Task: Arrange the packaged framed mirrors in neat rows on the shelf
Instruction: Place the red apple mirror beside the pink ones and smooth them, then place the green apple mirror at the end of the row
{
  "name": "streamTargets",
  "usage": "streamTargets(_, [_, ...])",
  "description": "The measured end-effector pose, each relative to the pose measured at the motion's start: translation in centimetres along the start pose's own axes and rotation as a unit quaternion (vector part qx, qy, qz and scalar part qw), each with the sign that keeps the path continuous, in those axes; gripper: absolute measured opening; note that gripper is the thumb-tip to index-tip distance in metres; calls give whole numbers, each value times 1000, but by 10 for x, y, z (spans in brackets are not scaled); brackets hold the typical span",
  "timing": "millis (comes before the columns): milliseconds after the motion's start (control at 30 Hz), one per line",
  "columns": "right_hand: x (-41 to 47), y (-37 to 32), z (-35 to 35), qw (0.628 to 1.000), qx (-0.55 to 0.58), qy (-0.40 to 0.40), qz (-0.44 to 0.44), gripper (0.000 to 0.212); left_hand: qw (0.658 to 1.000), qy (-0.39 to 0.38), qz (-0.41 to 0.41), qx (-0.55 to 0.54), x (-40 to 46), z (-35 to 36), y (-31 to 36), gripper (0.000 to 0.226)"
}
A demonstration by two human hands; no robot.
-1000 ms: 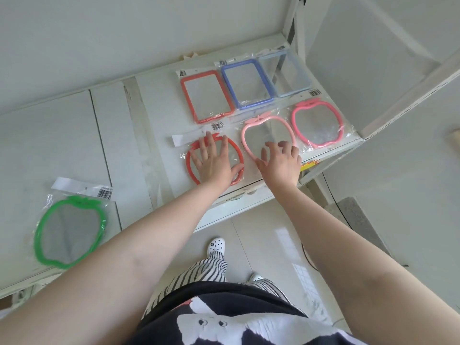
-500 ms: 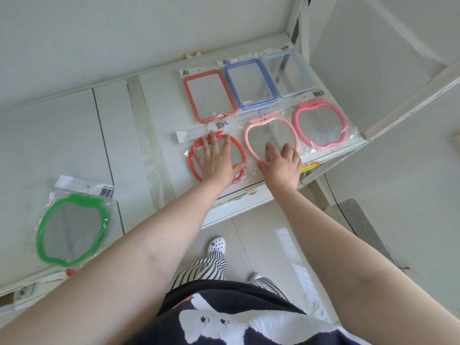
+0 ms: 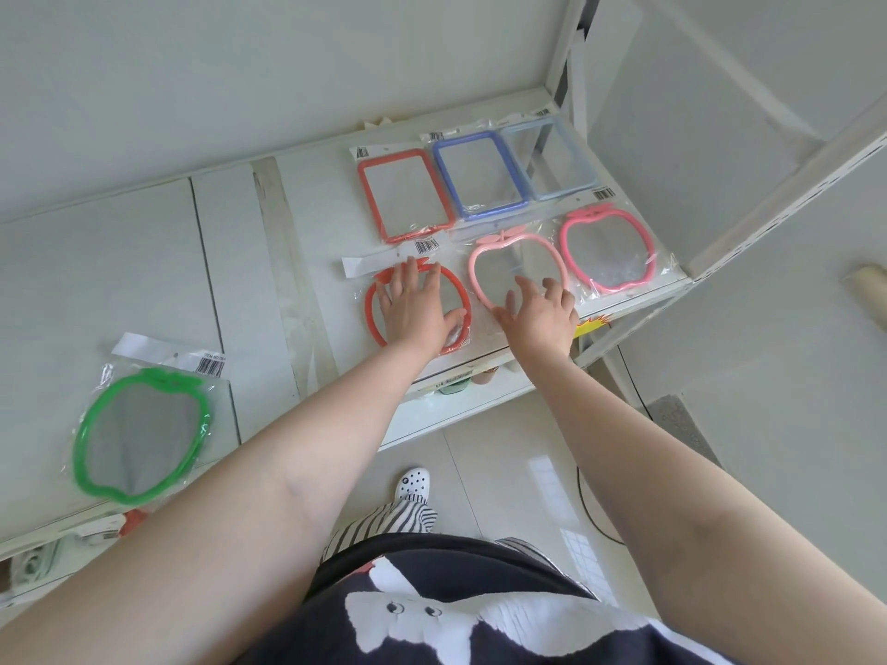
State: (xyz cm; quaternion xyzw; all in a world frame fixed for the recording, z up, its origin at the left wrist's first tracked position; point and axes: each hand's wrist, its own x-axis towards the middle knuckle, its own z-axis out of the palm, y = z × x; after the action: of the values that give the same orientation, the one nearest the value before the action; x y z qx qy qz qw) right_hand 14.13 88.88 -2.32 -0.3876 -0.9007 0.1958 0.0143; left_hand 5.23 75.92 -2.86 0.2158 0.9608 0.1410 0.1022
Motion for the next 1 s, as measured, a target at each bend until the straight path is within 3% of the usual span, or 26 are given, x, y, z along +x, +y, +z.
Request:
streamTargets(167, [-18,-9,-18,996,53,11,-74,44,998,48,9,-45,-28,-18,-4,56])
streamTargets(500, [-111,-34,-11,965,85,-91,-232,37,974,101,-123,-163,-156,-36,-43,41])
streamTargets(767, [-185,-68,12,944,74,-141,-289,37,959,119,-184,-179,-237,-46,-101,41])
streamTargets(1000, [-258,-98,47,947,74,-148,-276,32,951,116,-202,-202,-304,-46,-177,38])
